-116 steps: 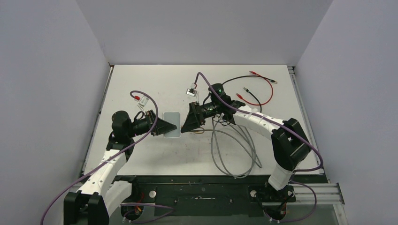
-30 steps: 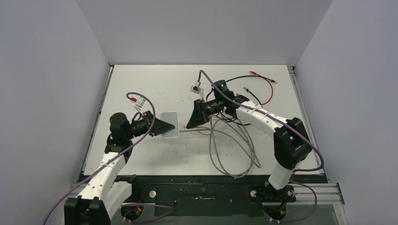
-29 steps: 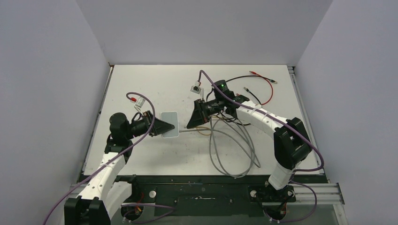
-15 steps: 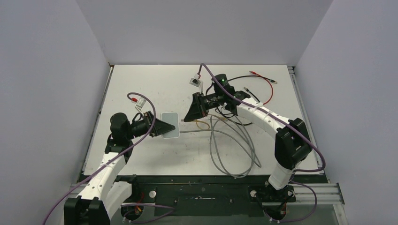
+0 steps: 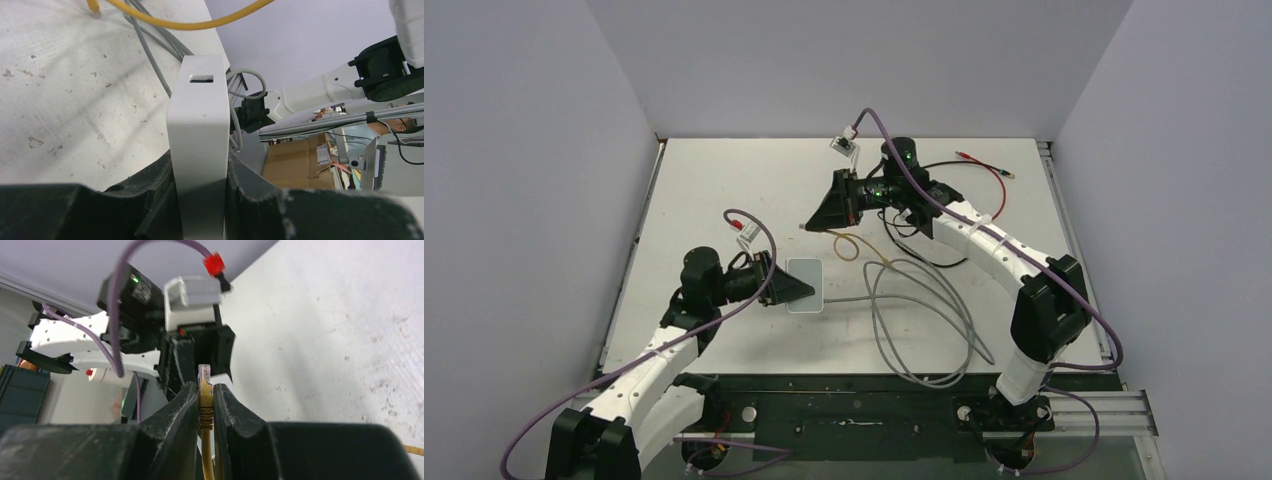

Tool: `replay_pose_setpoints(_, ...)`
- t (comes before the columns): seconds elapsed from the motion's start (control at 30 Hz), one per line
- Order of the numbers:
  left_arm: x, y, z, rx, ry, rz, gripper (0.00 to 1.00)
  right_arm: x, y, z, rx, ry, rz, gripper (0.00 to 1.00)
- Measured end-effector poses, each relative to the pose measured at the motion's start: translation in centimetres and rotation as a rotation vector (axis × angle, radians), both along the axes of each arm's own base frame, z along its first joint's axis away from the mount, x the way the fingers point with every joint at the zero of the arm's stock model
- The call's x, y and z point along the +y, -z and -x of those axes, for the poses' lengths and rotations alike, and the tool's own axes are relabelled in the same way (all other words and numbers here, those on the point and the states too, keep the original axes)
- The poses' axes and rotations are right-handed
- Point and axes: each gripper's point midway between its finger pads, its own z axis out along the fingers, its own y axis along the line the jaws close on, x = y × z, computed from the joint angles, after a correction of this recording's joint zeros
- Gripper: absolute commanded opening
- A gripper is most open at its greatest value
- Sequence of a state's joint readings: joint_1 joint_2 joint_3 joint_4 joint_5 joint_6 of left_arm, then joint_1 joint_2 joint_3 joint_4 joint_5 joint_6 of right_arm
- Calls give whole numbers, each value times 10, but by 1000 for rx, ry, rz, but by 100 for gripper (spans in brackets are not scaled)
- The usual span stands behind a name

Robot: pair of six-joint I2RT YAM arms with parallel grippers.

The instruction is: Pull the plug from the switch port

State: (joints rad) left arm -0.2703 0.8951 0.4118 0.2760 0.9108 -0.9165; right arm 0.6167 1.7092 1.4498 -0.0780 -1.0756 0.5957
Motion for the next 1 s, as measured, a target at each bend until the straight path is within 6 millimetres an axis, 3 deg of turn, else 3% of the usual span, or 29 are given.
replay_pose_setpoints(0.2, -4, 11, 4, 27, 3, -21, 0, 5, -41, -8, -70, 19, -65, 5)
replay_pose_setpoints(0.6, -2, 28, 7, 52, -2, -59, 0, -1, -99, -19, -169, 78, -136, 5)
replay_pose_setpoints(0.83, 1, 43, 13, 87, 4, -103, 0, -37, -131, -46, -235, 194, -165, 5)
replay_pose_setpoints(1.0, 3, 46, 16, 88, 6, -119, 0, -70, -138, -74, -256, 292, -155, 5)
